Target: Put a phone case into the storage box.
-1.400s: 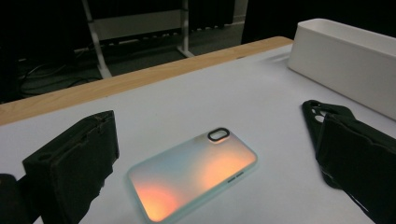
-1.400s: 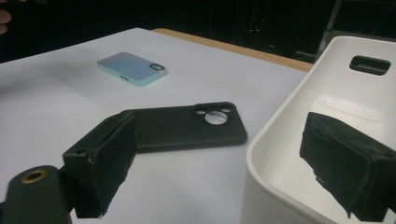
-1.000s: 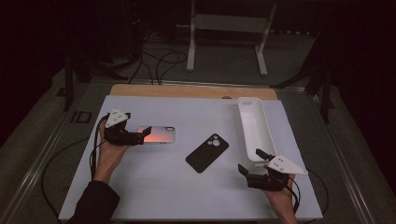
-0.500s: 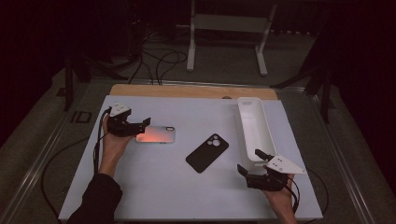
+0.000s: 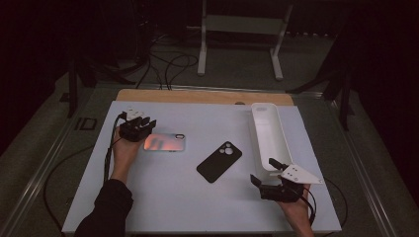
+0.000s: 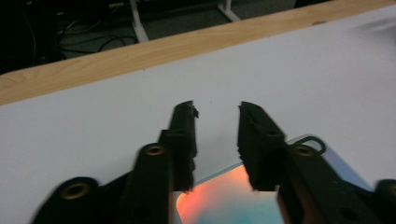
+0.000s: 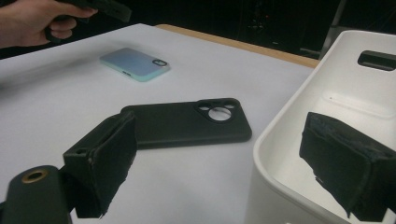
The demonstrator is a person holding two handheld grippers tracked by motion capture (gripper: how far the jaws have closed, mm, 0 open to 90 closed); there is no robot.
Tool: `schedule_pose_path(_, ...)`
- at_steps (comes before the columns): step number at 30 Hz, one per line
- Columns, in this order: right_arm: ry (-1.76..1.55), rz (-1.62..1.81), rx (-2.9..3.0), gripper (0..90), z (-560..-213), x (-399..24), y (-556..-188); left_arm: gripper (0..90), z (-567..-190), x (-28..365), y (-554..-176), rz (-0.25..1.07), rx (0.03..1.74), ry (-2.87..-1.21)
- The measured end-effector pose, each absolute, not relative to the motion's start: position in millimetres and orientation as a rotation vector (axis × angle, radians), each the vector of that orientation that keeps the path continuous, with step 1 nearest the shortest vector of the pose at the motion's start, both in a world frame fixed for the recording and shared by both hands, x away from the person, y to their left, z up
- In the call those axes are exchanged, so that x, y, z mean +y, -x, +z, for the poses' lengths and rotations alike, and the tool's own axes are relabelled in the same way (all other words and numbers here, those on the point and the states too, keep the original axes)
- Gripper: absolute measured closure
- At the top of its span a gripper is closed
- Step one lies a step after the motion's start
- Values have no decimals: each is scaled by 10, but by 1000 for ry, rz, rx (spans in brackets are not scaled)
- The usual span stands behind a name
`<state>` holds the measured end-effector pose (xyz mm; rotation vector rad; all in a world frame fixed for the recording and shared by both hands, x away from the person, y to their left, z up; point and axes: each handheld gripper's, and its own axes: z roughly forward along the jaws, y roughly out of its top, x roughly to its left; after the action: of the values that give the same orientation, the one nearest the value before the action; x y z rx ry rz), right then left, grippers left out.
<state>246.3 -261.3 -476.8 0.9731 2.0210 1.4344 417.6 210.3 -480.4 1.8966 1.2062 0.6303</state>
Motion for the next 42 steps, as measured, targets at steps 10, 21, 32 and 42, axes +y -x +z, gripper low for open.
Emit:
schedule_pose_path(10,-975,1436,2026,112,-4773,-2605,-2463,900,-5050,2084,-4373,542,1292,-1976)
schedule_pose_path(21,-973,1444,2025,112,-4773,-2619,-2468,900,-5239,2138,-4488,516,1392,-2021)
schedule_pose_path(32,-990,1465,2004,111,-4770,-2654,-2488,900,-5169,2102,-4172,447,1317,-2138)
schedule_pose_path(42,-981,1452,1984,111,-4680,-2668,-2573,900,-5171,2055,-3610,452,1257,-2156)
